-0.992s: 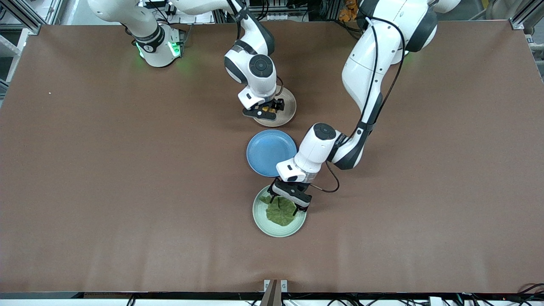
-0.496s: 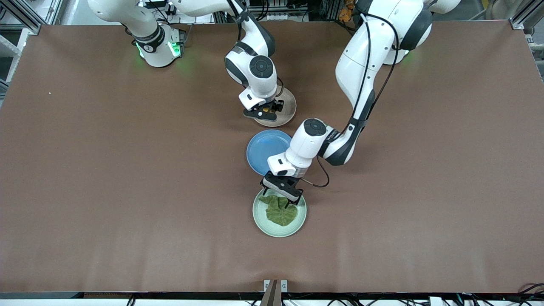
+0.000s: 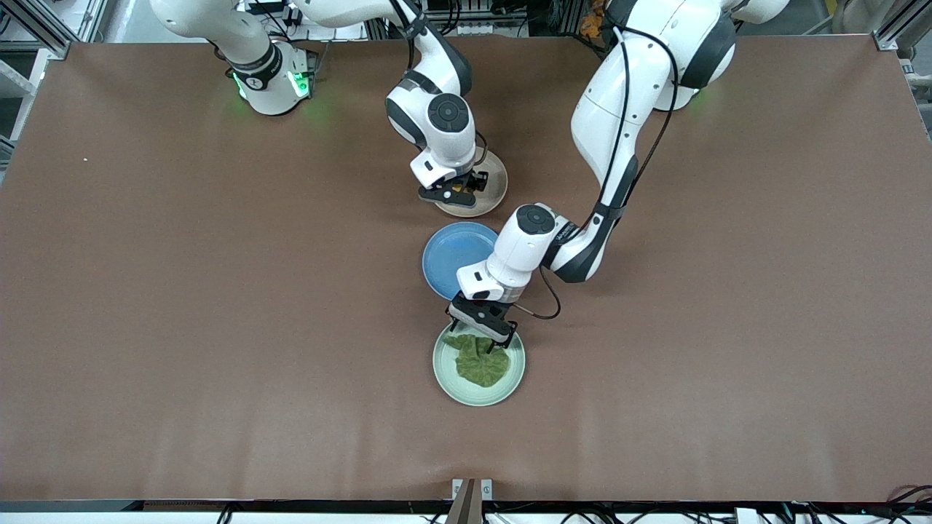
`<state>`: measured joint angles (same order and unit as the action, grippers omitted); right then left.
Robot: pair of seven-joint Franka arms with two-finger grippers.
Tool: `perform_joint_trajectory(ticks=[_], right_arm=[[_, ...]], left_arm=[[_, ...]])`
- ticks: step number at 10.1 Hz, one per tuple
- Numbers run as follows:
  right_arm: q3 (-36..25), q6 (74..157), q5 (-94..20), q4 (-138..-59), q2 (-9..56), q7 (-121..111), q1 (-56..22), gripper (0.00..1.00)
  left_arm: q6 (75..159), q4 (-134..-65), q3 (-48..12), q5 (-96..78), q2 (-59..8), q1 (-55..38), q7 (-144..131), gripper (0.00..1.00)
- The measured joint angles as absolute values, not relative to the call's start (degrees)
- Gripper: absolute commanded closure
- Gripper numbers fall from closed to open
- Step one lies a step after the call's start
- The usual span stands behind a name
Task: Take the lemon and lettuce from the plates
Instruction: 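Lower and close the right gripper on the lemon while the left grasps lettuce, then lift the lemon with the right gripper while the left gripper lifts lettuce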
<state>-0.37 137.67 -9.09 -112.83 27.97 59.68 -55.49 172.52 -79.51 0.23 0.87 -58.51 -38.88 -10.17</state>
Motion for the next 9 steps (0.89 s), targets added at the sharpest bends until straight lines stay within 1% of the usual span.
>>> perform_joint_trajectory(ticks=[1,2,3,4,5,7,9], right_arm=[[-0.6,136.1,-9.1,-112.6,27.0,59.7,-55.3,1.0],[-0.8,133.4,-9.1,-112.2,25.5,58.9,-54.6,1.0],[-1.1,129.8,-9.1,-111.9,23.8,56.5,-53.4,1.0],[-1.3,125.6,-9.1,-111.6,21.6,53.0,-51.3,1.0],[-1.4,122.1,-9.1,-111.5,19.3,49.0,-48.6,1.0],[-1.7,118.5,-9.1,-111.2,16.1,38.8,-41.3,1.0],[-1.9,117.8,-9.1,-110.9,16.0,25.8,-31.3,1.0]], left_arm=[[172.5,-79.5,0.2,0.9,-58.5,-38.9,-10.2,0.06],[172.5,-79.5,0.2,0.9,-58.5,-38.9,-10.2,0.17],[172.5,-79.5,0.3,0.9,-58.5,-38.9,-10.2,0.2],[172.5,-79.5,0.3,0.9,-58.5,-38.9,-10.2,0.22],[172.5,-79.5,0.4,0.9,-58.6,-38.9,-10.1,0.4],[172.5,-79.5,0.4,0.9,-58.6,-38.8,-10.1,0.84],[172.5,-79.4,0.4,0.9,-58.6,-38.8,-10.2,0.99]])
